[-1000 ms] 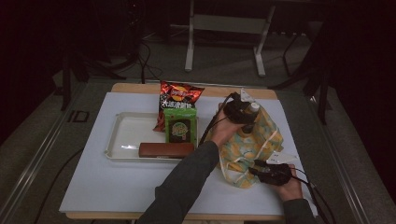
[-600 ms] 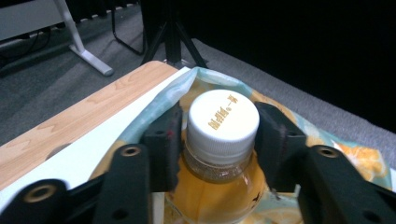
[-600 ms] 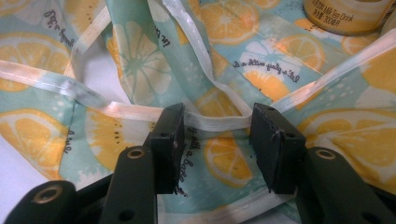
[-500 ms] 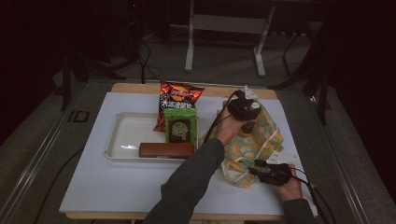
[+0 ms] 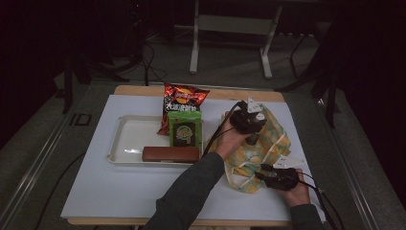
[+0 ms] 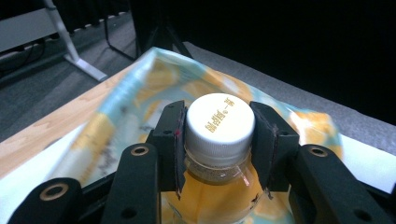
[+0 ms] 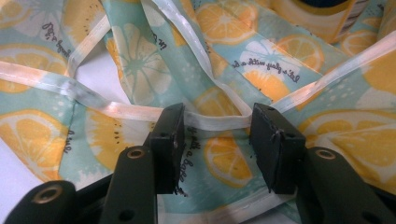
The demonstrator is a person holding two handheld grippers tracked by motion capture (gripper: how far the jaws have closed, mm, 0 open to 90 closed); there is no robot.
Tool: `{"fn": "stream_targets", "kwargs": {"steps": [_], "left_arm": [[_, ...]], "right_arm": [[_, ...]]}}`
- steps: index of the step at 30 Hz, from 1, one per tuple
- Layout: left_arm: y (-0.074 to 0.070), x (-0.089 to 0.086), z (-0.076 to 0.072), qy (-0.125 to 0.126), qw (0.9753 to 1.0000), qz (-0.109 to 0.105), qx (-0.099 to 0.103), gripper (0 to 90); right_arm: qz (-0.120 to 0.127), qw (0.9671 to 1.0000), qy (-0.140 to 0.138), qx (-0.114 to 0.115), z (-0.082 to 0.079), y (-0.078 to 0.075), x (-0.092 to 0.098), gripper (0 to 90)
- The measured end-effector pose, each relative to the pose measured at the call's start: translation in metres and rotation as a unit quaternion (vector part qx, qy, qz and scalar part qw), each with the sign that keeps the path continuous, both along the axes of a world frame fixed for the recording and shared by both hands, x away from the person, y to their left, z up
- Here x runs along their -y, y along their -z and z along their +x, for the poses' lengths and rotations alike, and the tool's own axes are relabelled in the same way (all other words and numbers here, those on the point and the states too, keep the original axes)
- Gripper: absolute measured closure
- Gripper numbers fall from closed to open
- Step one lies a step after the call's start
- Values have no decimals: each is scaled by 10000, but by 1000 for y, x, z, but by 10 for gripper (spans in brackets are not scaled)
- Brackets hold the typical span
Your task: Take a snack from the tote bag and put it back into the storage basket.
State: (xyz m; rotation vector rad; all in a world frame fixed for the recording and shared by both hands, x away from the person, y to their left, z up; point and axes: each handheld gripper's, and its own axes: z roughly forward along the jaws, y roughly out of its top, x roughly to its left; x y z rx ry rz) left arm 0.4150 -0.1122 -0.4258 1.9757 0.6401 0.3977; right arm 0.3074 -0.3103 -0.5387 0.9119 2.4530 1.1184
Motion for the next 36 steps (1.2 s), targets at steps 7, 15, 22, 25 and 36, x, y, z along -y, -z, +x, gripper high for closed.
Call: {"fn": "stream_targets", "kwargs": {"steps": [7, 15, 22, 25, 36], "left_arm": [[-3, -2, -15, 83, 9999, 12, 138, 581], [-12, -6, -19, 68, 9997, -188, 161, 581], [-20, -5, -30, 270, 9992, -261, 160, 582], [-24, -5, -35, 318, 9990, -274, 144, 581], [-34, -10, -51, 468, 9984, -317, 73, 581]], "right_arm": [[-3, 10000, -4, 9, 0, 0, 0, 551], [2, 10000, 1, -1, 0, 0, 0, 551], [-7, 10000, 3, 1, 0, 0, 0, 551], [-1, 10000, 1, 8, 0, 0, 0, 551], [6, 10000, 3, 3, 0, 0, 0, 551]]}}
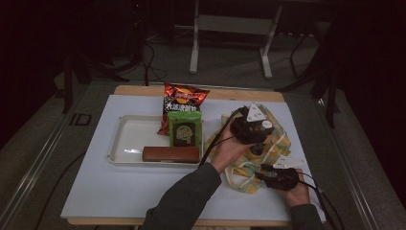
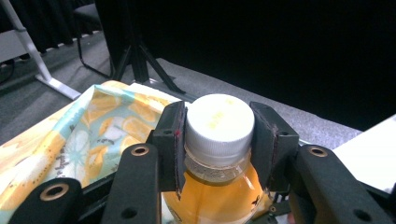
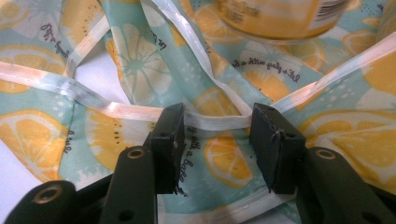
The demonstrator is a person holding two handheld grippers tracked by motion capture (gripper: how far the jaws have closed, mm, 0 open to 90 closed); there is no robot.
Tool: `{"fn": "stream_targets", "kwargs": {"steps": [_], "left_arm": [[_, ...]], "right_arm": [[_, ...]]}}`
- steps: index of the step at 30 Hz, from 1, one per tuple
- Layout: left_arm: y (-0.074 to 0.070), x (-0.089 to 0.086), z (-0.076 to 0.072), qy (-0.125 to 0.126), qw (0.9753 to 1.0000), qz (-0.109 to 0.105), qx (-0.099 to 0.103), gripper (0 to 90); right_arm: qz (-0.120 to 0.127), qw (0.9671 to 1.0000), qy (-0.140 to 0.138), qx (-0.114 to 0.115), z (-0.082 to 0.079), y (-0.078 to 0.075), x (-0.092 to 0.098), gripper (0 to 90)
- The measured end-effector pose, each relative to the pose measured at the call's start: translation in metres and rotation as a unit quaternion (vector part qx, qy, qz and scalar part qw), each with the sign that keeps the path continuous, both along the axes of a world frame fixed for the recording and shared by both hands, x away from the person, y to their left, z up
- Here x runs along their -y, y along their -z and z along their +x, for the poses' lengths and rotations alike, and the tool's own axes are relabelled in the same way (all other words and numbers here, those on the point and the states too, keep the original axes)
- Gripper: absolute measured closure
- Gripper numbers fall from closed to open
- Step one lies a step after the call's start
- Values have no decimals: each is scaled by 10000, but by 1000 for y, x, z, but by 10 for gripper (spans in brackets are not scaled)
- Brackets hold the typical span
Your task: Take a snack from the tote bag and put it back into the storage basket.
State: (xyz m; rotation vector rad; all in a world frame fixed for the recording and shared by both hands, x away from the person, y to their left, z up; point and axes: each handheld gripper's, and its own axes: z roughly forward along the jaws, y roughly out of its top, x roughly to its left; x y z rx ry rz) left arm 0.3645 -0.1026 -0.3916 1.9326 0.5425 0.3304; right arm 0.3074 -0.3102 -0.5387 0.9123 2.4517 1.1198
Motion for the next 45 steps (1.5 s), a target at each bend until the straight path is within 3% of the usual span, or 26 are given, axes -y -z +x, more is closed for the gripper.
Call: {"fn": "stream_targets", "kwargs": {"steps": [14, 27, 45], "left_arm": [[-11, -10, -15, 63, 9999, -142, -58, 582], [-16, -19, -36, 162, 9997, -137, -123, 582], [-19, -45, -51, 146, 9994, -223, -217, 582]], "right_arm": [[-5, 10000, 1, 1, 0, 0, 0, 551], [-18, 10000, 3, 6, 0, 0, 0, 551], [-21, 10000, 4, 9, 0, 0, 0, 551]]}}
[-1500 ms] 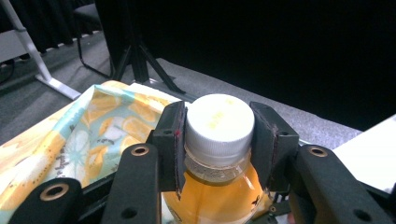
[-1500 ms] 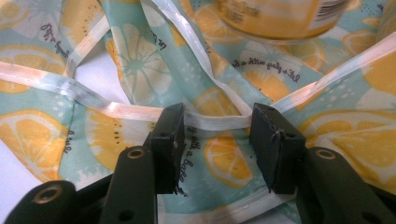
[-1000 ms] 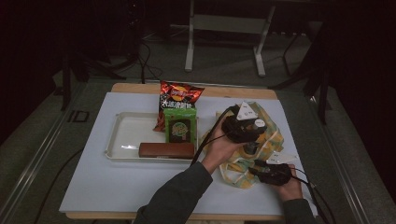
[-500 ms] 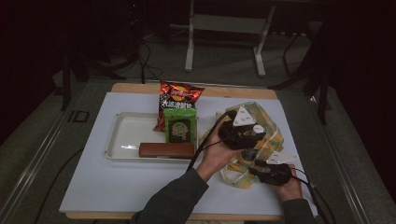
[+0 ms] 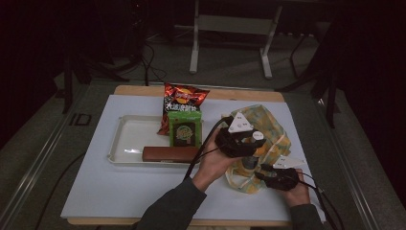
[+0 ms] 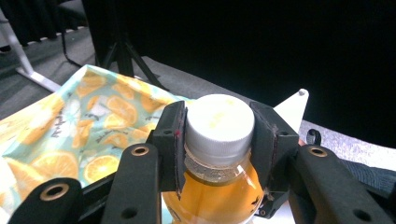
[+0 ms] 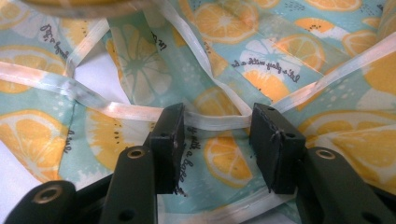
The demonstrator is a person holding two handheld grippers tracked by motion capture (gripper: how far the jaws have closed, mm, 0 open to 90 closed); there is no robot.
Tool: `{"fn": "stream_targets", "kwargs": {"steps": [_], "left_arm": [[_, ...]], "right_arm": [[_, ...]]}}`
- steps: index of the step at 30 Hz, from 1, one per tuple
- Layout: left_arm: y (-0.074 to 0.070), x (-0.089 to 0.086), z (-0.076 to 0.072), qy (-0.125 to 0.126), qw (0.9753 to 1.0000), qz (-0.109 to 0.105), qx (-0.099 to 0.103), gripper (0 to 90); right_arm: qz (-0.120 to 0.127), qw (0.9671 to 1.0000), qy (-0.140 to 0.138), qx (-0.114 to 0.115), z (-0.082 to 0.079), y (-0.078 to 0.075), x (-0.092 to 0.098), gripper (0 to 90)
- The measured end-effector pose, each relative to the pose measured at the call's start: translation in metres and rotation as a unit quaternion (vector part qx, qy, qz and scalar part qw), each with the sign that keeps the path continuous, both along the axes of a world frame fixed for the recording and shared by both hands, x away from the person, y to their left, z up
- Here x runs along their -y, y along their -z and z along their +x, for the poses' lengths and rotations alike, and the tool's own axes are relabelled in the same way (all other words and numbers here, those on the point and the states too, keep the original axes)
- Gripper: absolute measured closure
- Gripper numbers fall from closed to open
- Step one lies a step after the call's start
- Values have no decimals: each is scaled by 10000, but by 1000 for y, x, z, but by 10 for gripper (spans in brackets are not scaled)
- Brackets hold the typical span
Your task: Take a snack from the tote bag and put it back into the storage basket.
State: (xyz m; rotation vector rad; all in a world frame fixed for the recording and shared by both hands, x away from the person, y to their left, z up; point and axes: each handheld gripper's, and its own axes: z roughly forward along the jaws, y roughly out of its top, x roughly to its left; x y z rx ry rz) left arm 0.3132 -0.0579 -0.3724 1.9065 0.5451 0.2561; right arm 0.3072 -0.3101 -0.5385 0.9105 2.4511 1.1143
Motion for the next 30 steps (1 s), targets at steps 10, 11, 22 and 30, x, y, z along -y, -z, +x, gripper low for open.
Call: {"fn": "stream_targets", "kwargs": {"steps": [10, 11, 22, 30], "left_arm": [[1, -18, -2, -128, 9999, 19, -37, 582], [1, -20, -1, -139, 9999, -4, -54, 582], [0, -34, -6, -175, 9998, 36, -62, 582], [2, -47, -6, -257, 9996, 5, -105, 582]], "right_arm": [[-3, 10000, 5, 0, 0, 0, 0, 551], [-1, 10000, 4, -2, 0, 0, 0, 551], [3, 10000, -2, -5, 0, 0, 0, 552], [3, 10000, -2, -5, 0, 0, 0, 551]]}}
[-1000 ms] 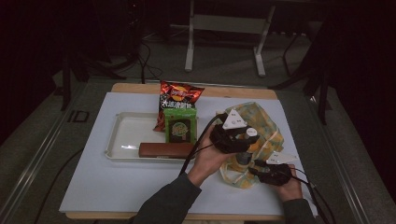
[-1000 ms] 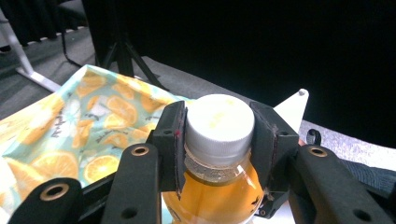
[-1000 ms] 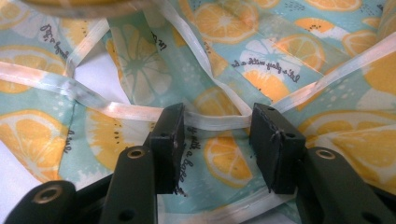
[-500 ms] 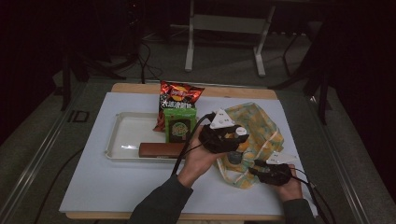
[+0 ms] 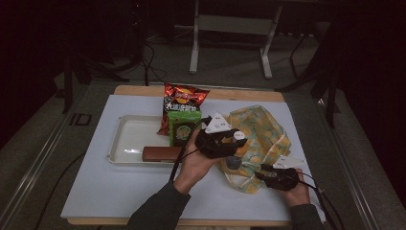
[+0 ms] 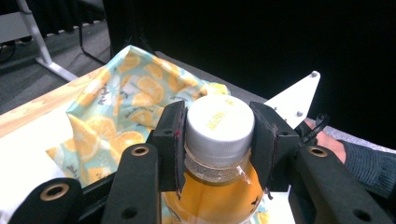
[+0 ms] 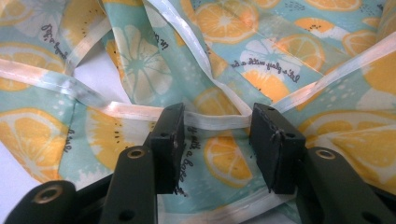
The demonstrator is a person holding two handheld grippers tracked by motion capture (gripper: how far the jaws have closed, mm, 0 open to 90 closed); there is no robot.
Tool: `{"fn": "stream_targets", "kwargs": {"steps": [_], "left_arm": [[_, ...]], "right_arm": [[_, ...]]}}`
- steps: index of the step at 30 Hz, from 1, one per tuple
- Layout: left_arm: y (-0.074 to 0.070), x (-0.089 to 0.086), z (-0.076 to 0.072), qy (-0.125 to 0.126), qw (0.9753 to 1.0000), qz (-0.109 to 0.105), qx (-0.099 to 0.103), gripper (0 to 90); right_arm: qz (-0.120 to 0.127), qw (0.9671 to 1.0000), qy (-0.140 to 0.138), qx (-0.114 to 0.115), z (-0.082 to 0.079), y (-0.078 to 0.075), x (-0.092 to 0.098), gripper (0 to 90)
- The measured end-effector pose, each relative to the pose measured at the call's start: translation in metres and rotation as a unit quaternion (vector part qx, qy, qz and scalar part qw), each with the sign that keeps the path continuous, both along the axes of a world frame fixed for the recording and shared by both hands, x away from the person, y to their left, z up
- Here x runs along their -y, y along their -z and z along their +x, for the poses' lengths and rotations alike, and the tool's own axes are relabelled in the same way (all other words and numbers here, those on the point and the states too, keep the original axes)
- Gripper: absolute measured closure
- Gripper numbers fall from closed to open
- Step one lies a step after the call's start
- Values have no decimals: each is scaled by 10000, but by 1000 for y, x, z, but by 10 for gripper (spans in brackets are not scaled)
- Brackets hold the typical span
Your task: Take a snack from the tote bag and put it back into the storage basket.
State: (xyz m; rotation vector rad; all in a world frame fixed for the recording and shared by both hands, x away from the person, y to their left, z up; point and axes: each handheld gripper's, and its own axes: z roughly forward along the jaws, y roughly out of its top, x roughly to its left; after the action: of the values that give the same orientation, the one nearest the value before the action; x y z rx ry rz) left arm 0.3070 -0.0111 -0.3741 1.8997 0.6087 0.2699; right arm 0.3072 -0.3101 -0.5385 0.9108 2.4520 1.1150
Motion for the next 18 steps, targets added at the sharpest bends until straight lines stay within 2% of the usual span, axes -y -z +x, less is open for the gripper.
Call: {"fn": "stream_targets", "kwargs": {"steps": [10, 18], "left_arm": [[0, -12, -1, -64, 10000, -11, -5, 582], [1, -31, -3, -197, 9998, 13, 36, 582]], "right_arm": [[6, 10000, -2, 0, 0, 0, 0, 552], [8, 10000, 2, 4, 0, 0, 0, 551]]}}
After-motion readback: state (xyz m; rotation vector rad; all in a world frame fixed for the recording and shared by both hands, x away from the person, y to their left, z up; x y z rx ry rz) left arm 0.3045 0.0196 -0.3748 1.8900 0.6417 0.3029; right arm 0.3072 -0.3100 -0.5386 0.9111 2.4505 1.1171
